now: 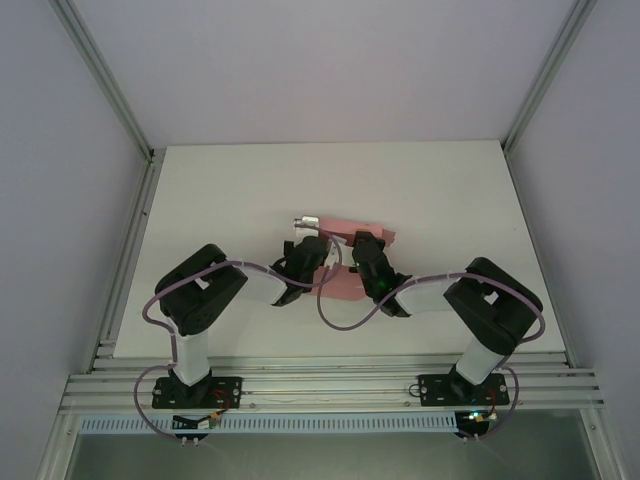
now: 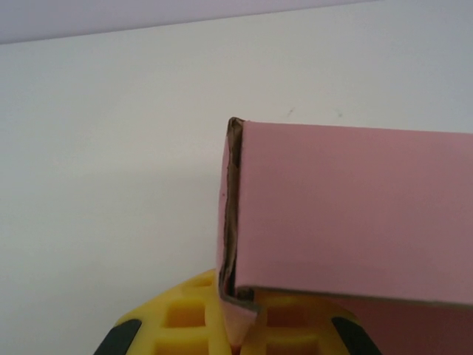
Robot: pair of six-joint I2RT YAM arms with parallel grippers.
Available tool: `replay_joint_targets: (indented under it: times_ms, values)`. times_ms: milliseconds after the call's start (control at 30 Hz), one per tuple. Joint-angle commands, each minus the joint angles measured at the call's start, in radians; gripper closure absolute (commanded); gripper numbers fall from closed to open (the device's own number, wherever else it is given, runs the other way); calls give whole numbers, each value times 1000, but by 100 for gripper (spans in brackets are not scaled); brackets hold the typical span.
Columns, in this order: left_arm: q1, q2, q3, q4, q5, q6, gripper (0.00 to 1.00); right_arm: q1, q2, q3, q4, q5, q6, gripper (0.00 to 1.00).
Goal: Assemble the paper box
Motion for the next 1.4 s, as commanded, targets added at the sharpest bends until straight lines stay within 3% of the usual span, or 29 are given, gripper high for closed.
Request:
replay_joint_targets:
  times_ms: [0, 300, 433, 500, 600, 667, 733, 767, 833, 1000, 1067, 1133, 1233, 1367]
  values:
    - [6, -21, 40, -77, -252, -72, 100, 8, 3, -17, -173, -57, 54, 100]
    - [-13, -7, 112, -268, -410, -147, 100, -7, -12, 1, -227, -70, 96, 100]
    - [-12, -21, 67, -143, -235, -68, 100, -11, -9, 21, -257, -80, 129, 100]
    - [-13, -25, 72, -158, -176, -65, 100, -15, -12, 38, -268, -79, 152, 100]
    - [-14, -28, 85, -173, -159, -55, 100, -19, -47, 83, -295, -85, 237, 67]
    - [-12, -41, 74, -162, -151, -56, 100, -30, -91, 111, -321, -99, 297, 60]
    - [-12, -61, 64, -157, -148, -55, 100, -56, -168, 133, -368, -120, 363, 46]
    - [-13, -72, 59, -154, -142, -52, 100, -73, -215, 138, -383, -137, 398, 35]
    - [-6, -98, 46, -135, -131, -47, 100, -108, -335, 151, -459, -208, 472, 3]
    - [3, -169, 41, -122, -108, -43, 100, -144, -637, 213, -663, -336, 684, 0]
    - [9, -216, 22, -100, -79, -61, 100, -176, -727, 252, -753, -311, 889, 0]
    - [26, -278, -11, -81, -7, -113, 100, -231, -783, 309, -908, -303, 1130, 0]
    - [103, -394, -96, -44, 188, -293, 100, -343, -825, 376, -1151, -334, 1498, 0]
    - [276, -499, -247, 171, 552, -557, 100, -472, -861, 340, -1216, -567, 1658, 0]
